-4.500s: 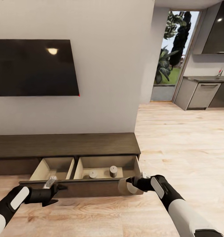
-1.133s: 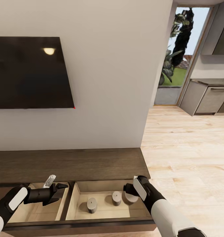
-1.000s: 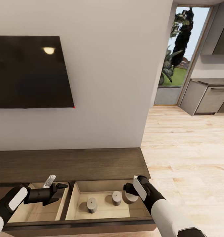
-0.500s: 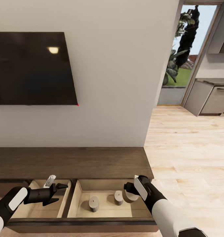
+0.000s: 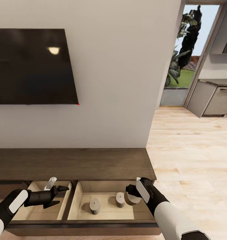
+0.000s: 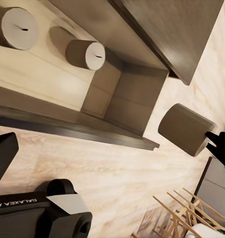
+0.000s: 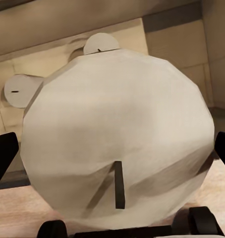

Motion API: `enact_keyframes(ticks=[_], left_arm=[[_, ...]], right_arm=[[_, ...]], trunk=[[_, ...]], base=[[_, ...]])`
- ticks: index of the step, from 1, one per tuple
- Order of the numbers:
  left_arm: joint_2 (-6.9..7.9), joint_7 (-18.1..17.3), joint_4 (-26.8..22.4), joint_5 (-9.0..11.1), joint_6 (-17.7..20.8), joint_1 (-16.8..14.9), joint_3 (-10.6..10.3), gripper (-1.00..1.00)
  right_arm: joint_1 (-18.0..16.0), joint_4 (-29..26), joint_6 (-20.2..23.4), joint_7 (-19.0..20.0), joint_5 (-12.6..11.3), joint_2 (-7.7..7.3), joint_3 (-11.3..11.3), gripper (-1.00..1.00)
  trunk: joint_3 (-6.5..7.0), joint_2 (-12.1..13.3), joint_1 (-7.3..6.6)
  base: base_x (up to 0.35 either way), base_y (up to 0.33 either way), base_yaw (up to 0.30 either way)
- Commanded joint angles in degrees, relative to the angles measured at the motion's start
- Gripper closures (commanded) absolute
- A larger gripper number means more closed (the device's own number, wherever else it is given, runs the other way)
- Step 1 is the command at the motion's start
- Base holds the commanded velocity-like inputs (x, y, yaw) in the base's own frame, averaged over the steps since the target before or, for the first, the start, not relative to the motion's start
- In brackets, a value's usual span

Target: Place each of the two pumpkins and all three candles from the living room inside a cabinet in the living room (use any cabinet), then make sure every cabinet is closed, and position the cauldron so it is next to a table in the living room.

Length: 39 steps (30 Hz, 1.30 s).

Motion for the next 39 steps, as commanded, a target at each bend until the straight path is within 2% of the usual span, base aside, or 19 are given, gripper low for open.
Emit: enact_keyframes(ticks=[1, 10, 11, 16, 19, 25, 29, 39], left_arm=[[0.00, 0.00, 0.00, 0.02, 0.00, 0.00, 0.00, -1.00], [0.06, -0.28, 0.00, 0.18, 0.77, 0.03, 0.00, -1.00], [0.07, -0.99, 0.00, 0.19, 1.08, 0.07, 0.00, -1.00], [0.15, -12.48, 0.00, -0.47, 1.61, 0.32, 0.00, -1.00], [0.23, -16.35, 0.06, -0.76, 1.59, 0.34, 0.00, -1.00], [0.25, -18.67, 0.09, -0.11, 1.59, 0.49, -0.05, -1.00], [0.25, -22.56, 0.09, -0.55, 1.59, 0.53, -0.08, -1.00], [0.22, -23.55, 0.09, -0.68, 1.58, 0.53, -0.17, -1.00]], right_arm=[[0.00, 0.00, -0.05, 0.14, -0.05, -0.02, 0.01, 1.00], [0.01, 0.32, 0.21, -0.23, 0.02, -0.15, 0.01, 1.00], [-0.02, 0.37, 0.30, -0.25, 0.01, -0.21, 0.01, 1.00], [-0.01, 0.43, 0.39, -0.36, 0.01, -0.23, -0.01, 1.00], [-0.01, 0.44, 0.28, -0.34, 0.05, -0.24, 0.00, 1.00], [0.09, 0.13, -0.19, -0.22, 0.08, -0.30, 0.09, 1.00], [0.08, 0.38, -0.17, -0.21, 0.15, -0.37, 0.09, 1.00], [0.05, 0.32, -0.16, -0.33, 0.11, -0.48, 0.04, 1.00]], trunk=[[-0.18, -0.42, 0.23], [-1.79, -4.03, 2.20], [-1.97, -4.43, 2.42], [-2.86, -6.43, 3.52], [-3.40, -7.64, 4.18], [-4.48, -10.04, 5.50], [-5.20, -11.65, 6.38], [-6.99, -15.66, 8.57]], base=[[0.000, 0.000, -0.002], [0.000, 0.000, 0.000], [0.000, 0.000, 0.000], [0.000, 0.000, 0.000], [0.000, 0.000, 0.000], [0.000, 0.000, 0.000], [0.000, 0.000, 0.000], [0.000, 0.000, 0.000]])
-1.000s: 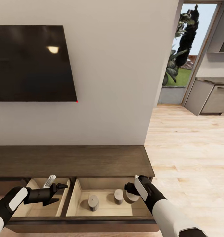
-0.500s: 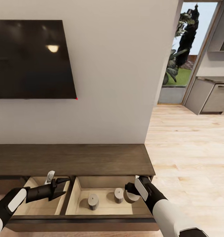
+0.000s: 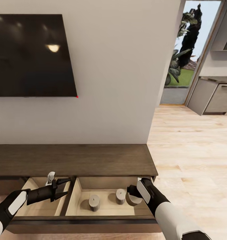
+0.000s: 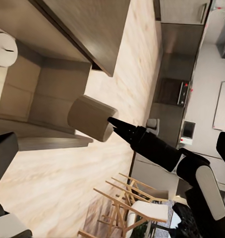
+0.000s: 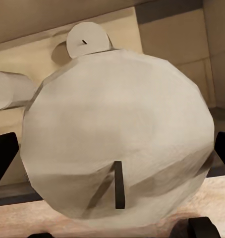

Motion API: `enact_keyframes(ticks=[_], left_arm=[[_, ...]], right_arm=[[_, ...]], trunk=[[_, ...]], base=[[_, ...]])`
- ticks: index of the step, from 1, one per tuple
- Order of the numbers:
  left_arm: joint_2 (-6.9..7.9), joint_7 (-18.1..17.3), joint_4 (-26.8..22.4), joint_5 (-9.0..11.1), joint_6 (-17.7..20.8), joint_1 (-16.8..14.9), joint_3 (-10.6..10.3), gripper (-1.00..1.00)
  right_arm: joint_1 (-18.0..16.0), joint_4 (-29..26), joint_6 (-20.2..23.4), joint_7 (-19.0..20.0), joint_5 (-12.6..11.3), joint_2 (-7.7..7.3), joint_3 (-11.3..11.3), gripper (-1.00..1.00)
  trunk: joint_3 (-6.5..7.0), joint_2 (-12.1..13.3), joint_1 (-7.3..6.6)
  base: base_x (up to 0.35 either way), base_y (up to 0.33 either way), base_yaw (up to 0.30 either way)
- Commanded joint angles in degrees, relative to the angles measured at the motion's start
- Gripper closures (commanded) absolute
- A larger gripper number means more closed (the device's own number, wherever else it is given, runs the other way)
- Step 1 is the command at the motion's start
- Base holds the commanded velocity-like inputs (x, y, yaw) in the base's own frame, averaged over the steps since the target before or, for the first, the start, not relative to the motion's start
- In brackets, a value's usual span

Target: Place each of the two pumpkins and all three candles from the living room inside a cabinet in the living room (use any cabinet), then make sure every cabinet is closed, and position the cauldron so it is next to a table in the living room.

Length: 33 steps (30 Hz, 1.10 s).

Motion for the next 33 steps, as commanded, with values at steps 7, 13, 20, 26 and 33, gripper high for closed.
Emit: enact_keyframes(ticks=[7, 13, 20, 26, 33], left_arm=[[-0.05, -0.05, 0.00, 0.10, 0.00, 0.00, -0.02, -1.00], [-0.06, -0.09, 0.00, 0.11, -0.01, 0.00, -0.09, -1.00], [-0.05, -0.10, 0.00, 0.19, 0.02, 0.00, -0.09, -1.00], [-0.05, -0.12, 0.00, 0.17, 0.02, 0.00, -0.09, -1.00], [-0.05, -0.13, 0.00, 0.18, 0.02, 0.00, -0.09, -1.00]], right_arm=[[-0.06, 0.18, -0.15, -0.03, -0.18, 0.03, -0.06, 1.00], [-0.06, 0.27, -0.21, -0.10, -0.18, 0.05, -0.09, 1.00], [-0.15, 0.37, -0.28, -0.18, -0.20, -0.82, -0.20, 1.00], [-0.15, 0.39, -1.44, -1.40, -0.20, -1.38, -0.23, 1.00], [-0.15, 1.54, -2.51, -4.73, -0.22, -1.33, -0.32, 1.00]], trunk=[[-1.26, -2.82, 1.54], [-2.34, -5.23, 2.86], [-3.59, -8.04, 4.40], [-4.67, -10.44, 5.72], [-5.93, -13.25, 7.25]], base=[[0.000, 0.000, 0.000], [0.000, 0.000, 0.000], [0.000, 0.000, 0.000], [0.000, 0.000, 0.000], [0.000, 0.000, 0.000]])
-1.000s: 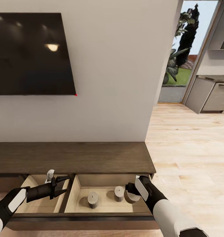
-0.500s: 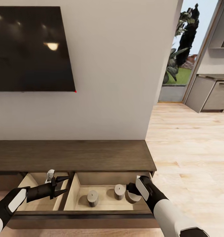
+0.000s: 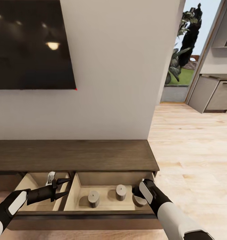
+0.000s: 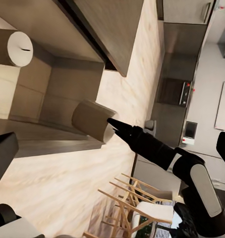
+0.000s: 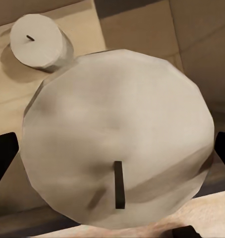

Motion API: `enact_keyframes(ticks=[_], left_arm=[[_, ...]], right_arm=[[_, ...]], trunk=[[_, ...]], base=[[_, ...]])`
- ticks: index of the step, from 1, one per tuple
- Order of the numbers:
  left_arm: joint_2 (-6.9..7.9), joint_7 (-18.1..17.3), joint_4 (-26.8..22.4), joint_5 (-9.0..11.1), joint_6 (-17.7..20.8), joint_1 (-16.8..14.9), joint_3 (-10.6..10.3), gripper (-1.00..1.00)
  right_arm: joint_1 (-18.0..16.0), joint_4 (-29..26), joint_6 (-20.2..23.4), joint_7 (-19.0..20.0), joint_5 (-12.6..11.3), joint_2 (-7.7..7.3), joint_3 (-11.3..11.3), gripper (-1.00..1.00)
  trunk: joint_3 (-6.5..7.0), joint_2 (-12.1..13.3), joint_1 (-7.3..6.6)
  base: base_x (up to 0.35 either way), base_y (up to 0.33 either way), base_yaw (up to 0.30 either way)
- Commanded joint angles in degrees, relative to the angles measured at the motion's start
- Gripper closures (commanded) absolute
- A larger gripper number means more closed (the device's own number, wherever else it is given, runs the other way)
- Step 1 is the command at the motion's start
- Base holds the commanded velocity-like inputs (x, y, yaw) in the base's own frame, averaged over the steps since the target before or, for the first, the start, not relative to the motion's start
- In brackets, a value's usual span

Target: Place each of the two pumpkins and all three candles from the living room inside a cabinet in the living room (use any cabinet), then make sure every cabinet is closed, and position the cauldron so it is next to a table in the living room.

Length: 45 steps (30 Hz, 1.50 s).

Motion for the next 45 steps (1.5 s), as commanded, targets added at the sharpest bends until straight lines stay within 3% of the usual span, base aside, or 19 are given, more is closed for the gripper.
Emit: enact_keyframes(ticks=[1, 6, 34, 45], left_arm=[[0.00, -0.01, 0.00, 0.01, 0.01, 0.00, 0.00, -1.00], [0.00, 0.01, 0.00, 0.00, 0.01, 0.00, 0.00, -1.00], [-0.04, 0.03, 0.00, -0.05, 0.01, 0.00, -0.28, -1.00], [0.00, -0.06, -0.01, 0.04, 0.01, 0.00, -0.23, -1.00]], right_arm=[[-0.01, 0.05, -0.11, 0.05, -0.07, 0.01, 0.01, 1.00], [-0.01, 0.13, -0.35, -0.05, -0.02, 0.01, 0.06, 1.00], [-0.01, 0.15, -0.41, -0.06, 0.12, 0.28, 0.15, 1.00], [0.07, 0.06, -0.39, 0.01, 0.20, 0.25, 0.22, 1.00]], trunk=[[-0.18, -0.42, 0.23], [-1.08, -2.42, 1.32], [-1.08, -2.42, 1.32], [-3.05, -6.83, 3.74]], base=[[0.000, 0.000, 0.000], [0.000, 0.000, 0.000], [0.079, 0.000, 0.000], [0.001, 0.000, 0.000]])
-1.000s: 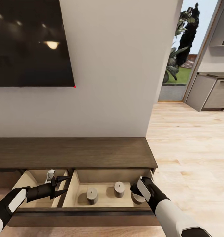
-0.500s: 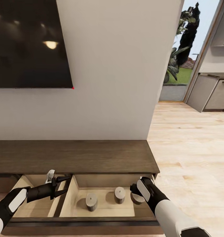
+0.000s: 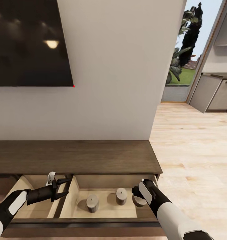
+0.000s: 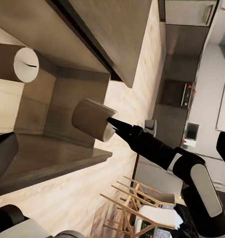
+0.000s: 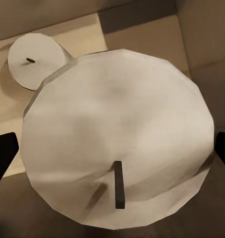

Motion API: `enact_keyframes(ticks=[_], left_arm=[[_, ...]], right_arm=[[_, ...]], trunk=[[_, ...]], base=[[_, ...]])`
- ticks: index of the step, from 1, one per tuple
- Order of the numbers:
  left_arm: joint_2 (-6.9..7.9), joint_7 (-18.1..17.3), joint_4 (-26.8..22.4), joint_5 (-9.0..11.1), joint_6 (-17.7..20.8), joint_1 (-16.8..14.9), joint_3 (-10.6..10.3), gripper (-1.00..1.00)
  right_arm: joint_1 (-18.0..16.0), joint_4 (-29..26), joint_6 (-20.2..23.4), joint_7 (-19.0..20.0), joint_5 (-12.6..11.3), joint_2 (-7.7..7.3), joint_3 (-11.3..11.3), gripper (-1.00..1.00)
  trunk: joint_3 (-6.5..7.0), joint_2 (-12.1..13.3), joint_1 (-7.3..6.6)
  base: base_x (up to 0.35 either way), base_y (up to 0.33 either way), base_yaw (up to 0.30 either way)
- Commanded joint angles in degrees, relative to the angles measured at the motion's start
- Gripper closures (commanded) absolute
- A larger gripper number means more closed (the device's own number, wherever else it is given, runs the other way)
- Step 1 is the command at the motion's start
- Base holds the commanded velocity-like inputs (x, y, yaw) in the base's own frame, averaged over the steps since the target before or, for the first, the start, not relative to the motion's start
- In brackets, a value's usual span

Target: Place each of the two pumpkins and all three candles from the living room inside a cabinet in the living room (use any cabinet), then make sure every cabinet is closed, and position the cauldron so it is next to a table in the living room.

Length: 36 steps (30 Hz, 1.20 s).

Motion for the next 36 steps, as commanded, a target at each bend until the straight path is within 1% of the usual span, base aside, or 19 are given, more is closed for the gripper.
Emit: enact_keyframes(ticks=[1, 8, 19, 24, 28, 36], left_arm=[[0.00, 0.00, 0.00, 0.02, 0.01, 0.00, -0.01, -1.00], [0.00, -0.69, -0.01, 0.02, 0.01, 0.00, -0.04, -1.00], [-0.09, -0.79, -0.16, 0.11, 0.04, 0.00, -0.13, -1.00], [-0.09, -0.79, -0.16, 0.11, 0.05, 0.00, -0.16, -1.00], [-0.09, -0.79, -0.16, 0.11, 0.04, 0.00, -0.19, -1.00], [-0.09, -0.82, -0.25, 0.11, 0.07, 0.00, -0.16, -1.00]], right_arm=[[-0.02, -0.01, -0.05, 0.15, -0.03, 0.01, -0.01, 1.00], [0.00, -0.01, -0.06, 0.09, 0.01, 0.06, 0.00, 1.00], [0.00, -0.01, -0.16, 0.08, 0.05, 0.17, 0.00, 1.00], [0.00, -0.01, -1.66, 0.09, -0.01, 0.25, 0.00, 1.00], [0.00, -0.01, -1.94, 0.09, -0.03, 0.29, 0.00, 1.00], [0.00, -0.01, -1.99, 0.14, -0.02, 0.29, 0.00, 1.00]], trunk=[[-0.18, -0.42, 0.23], [-1.44, -3.22, 1.76], [-3.41, -7.64, 4.18], [-4.31, -9.64, 5.28], [-5.03, -11.25, 6.16], [-5.03, -11.25, 6.16]], base=[[0.000, 0.000, 0.000], [0.000, 0.000, 0.000], [0.000, 0.000, 0.000], [0.000, 0.000, 0.000], [0.000, 0.000, 0.000], [0.000, 0.000, 0.000]])
